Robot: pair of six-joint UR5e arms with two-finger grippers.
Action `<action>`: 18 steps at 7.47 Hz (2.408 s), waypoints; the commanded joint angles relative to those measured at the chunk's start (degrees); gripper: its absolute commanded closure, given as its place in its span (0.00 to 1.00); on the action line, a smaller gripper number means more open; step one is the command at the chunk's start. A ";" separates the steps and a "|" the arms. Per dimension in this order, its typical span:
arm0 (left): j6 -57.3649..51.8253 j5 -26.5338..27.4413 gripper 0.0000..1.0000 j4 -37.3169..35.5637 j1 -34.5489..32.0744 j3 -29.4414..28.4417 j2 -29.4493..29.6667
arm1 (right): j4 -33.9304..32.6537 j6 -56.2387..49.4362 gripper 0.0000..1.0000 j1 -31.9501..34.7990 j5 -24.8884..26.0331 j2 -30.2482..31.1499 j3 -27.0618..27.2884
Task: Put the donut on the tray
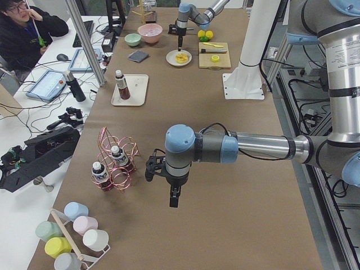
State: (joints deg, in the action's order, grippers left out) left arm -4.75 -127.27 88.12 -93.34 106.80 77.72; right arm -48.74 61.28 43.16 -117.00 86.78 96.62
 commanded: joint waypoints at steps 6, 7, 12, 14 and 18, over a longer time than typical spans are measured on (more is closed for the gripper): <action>0.00 0.00 0.02 -0.05 0.00 -0.01 0.33 | 0.04 2.00 1.00 -0.71 -0.24 -0.03 1.10; 0.00 0.00 0.02 -0.05 0.00 -0.01 0.33 | -0.04 2.00 1.00 -0.62 -0.77 0.06 2.50; 0.00 0.00 0.02 -0.14 0.17 -0.63 0.77 | -10.79 5.08 1.00 1.48 -1.74 -12.89 2.79; 0.00 0.00 0.02 -0.32 0.17 -0.63 1.12 | -14.81 10.14 1.00 2.80 -1.83 -24.58 -5.78; 0.00 -0.17 0.02 -0.41 0.17 -1.16 1.82 | -14.81 16.06 1.00 3.07 -1.83 -39.99 -23.90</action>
State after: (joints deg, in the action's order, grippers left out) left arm -4.75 -127.38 87.69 -93.16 105.78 79.32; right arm -63.51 75.37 46.26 -118.84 52.81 80.38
